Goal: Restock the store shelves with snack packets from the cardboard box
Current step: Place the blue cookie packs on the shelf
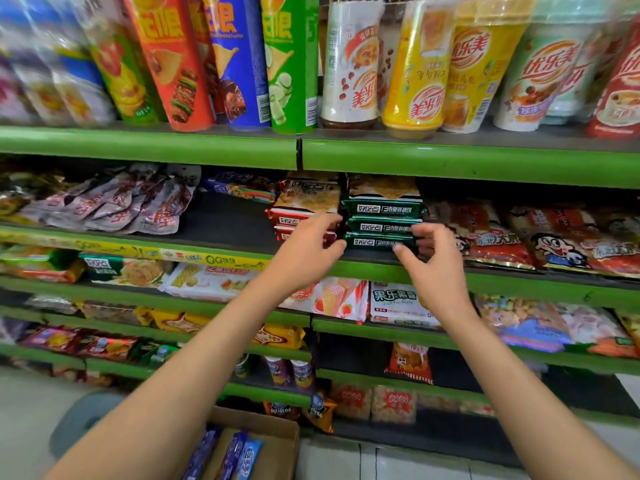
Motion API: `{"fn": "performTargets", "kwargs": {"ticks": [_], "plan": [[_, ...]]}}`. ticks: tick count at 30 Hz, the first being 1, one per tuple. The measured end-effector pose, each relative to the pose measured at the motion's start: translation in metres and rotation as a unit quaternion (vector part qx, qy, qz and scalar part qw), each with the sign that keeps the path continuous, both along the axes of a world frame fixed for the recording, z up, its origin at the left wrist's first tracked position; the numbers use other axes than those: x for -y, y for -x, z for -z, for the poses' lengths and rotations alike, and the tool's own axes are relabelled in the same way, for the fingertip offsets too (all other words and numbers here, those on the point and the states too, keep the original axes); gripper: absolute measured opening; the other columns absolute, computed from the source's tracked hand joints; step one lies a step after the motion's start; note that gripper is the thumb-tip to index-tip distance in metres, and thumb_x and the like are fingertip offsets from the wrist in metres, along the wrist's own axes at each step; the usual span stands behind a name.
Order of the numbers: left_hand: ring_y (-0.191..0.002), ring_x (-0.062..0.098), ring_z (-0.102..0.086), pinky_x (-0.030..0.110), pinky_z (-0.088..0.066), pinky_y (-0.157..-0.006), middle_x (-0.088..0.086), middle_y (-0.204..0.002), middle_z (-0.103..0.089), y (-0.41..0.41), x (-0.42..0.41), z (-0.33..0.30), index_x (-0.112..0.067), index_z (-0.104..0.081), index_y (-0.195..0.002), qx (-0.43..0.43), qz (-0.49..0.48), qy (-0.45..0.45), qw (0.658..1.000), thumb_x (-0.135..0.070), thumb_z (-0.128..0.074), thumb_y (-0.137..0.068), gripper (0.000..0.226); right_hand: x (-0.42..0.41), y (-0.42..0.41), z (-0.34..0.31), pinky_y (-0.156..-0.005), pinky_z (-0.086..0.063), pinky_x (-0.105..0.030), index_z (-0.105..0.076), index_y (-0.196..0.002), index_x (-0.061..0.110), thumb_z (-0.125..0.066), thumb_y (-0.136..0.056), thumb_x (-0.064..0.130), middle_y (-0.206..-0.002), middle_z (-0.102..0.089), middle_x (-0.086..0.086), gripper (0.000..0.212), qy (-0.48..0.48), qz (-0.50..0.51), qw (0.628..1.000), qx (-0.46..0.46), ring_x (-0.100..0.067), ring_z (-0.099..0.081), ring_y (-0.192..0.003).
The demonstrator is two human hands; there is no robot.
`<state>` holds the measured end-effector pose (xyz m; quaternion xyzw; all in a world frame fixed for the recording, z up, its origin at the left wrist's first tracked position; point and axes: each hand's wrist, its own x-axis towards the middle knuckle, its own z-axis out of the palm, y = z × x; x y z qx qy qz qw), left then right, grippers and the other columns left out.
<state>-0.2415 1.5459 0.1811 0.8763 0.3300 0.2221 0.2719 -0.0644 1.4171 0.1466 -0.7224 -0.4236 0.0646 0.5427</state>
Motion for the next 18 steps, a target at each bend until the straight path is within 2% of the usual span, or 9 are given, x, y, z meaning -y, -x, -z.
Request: {"fn": "performTargets", "kwargs": {"ticks": [4, 7, 8, 11, 15, 18], "plan": [[-0.107, 0.004, -0.061, 0.021, -0.046, -0.096, -0.008, -0.117, -0.066, 0.031, 0.032, 0.024, -0.023, -0.064, -0.124, 0.064, -0.049, 0.155, 0.985, -0.020, -0.064, -0.096, 0.028, 0.004, 0.027, 0.019, -0.078, -0.046, -0.015, -0.059, -0.100, 0.031, -0.070, -0.092, 0.026, -0.101, -0.064, 0.011, 0.015, 0.034, -0.119, 0.991, -0.048, -0.002, -0.060, -0.094], [-0.082, -0.006, -0.062, 0.006, -0.046, -0.076, -0.013, -0.096, -0.068, 0.065, 0.056, 0.054, -0.027, -0.067, -0.102, 0.076, -0.097, 0.213, 0.969, -0.013, -0.065, -0.095, 0.016, 0.006, 0.048, 0.044, -0.069, -0.045, -0.011, -0.060, -0.094, 0.033, -0.069, -0.092, 0.023, -0.094, -0.066, 0.011, 0.014, 0.060, -0.184, 0.979, -0.071, 0.002, -0.061, -0.085], [-0.079, -0.004, -0.061, 0.007, -0.046, -0.073, -0.011, -0.093, -0.068, 0.078, 0.064, 0.065, -0.026, -0.067, -0.098, 0.071, -0.117, 0.229, 0.964, -0.012, -0.065, -0.095, 0.015, 0.007, 0.056, 0.054, -0.068, -0.044, -0.011, -0.061, -0.092, 0.033, -0.069, -0.093, 0.021, -0.093, -0.067, 0.012, 0.014, 0.071, -0.202, 0.974, -0.079, 0.003, -0.061, -0.084], [-0.080, -0.003, -0.061, 0.017, -0.048, -0.078, -0.008, -0.092, -0.069, 0.123, 0.090, 0.095, -0.026, -0.068, -0.093, 0.055, -0.181, 0.274, 0.943, -0.011, -0.066, -0.095, 0.016, 0.015, 0.085, 0.082, -0.067, -0.042, -0.007, -0.061, -0.087, 0.035, -0.068, -0.093, 0.017, -0.087, -0.066, 0.014, 0.019, 0.094, -0.240, 0.960, -0.106, 0.006, -0.061, -0.080], [-0.086, 0.004, -0.063, 0.019, -0.048, -0.080, -0.005, -0.093, -0.072, 0.190, 0.120, 0.134, -0.030, -0.069, -0.090, 0.057, -0.267, 0.326, 0.905, -0.012, -0.068, -0.094, 0.018, 0.018, 0.125, 0.120, -0.066, -0.044, -0.006, -0.064, -0.085, 0.033, -0.067, -0.092, 0.016, -0.083, -0.067, 0.019, 0.019, 0.152, -0.291, 0.937, -0.124, 0.005, -0.062, -0.079], [-0.081, 0.014, -0.061, 0.025, -0.047, -0.073, 0.008, -0.091, -0.071, 0.239, 0.133, 0.160, -0.025, -0.067, -0.088, 0.079, -0.325, 0.355, 0.873, -0.003, -0.065, -0.094, 0.024, 0.010, 0.159, 0.149, -0.065, -0.044, -0.006, -0.066, -0.087, 0.027, -0.068, -0.092, 0.014, -0.080, -0.068, 0.011, 0.014, 0.197, -0.318, 0.919, -0.122, 0.005, -0.062, -0.075]]}}
